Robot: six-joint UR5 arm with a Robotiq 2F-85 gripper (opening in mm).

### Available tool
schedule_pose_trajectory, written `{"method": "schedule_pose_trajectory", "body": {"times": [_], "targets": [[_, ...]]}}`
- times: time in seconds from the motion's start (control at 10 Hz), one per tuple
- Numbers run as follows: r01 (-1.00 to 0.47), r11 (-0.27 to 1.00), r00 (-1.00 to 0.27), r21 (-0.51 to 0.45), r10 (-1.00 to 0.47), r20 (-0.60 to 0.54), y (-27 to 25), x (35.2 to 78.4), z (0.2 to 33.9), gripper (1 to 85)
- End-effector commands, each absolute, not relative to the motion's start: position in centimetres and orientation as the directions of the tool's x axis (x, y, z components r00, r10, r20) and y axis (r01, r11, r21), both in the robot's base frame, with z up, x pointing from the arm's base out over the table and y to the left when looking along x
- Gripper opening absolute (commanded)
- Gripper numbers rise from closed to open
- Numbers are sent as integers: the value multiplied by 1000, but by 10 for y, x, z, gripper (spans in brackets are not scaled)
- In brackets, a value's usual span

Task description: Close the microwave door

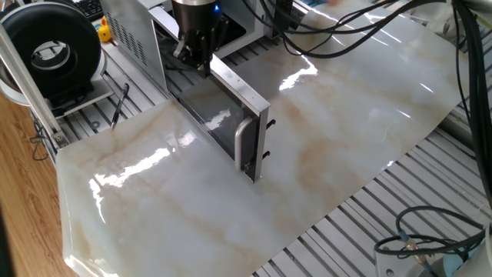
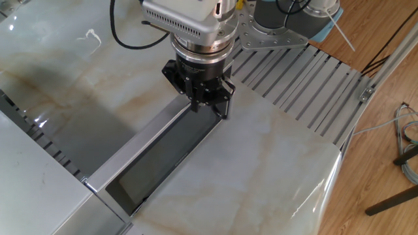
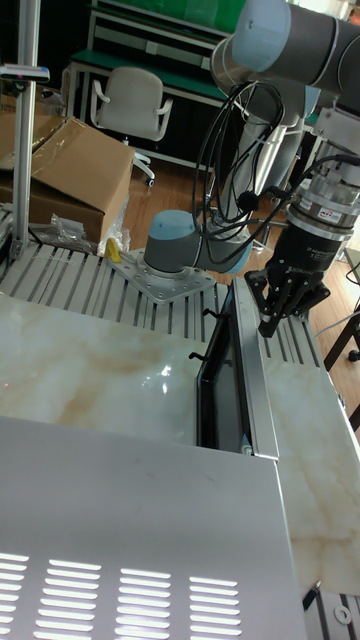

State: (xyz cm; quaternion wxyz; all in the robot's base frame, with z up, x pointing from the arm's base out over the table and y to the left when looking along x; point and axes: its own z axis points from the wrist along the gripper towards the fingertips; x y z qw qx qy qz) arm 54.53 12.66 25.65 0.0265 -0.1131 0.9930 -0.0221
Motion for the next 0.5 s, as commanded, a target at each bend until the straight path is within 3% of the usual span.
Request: {"method": "schedule_pose_trajectory", "body": {"times": [0.0, 0.4], "targets": [[-235, 971, -970, -43, -237, -49, 123, 546, 257, 13], [-256, 966, -965, -49, -258, -45, 112, 545, 260, 13]]}}
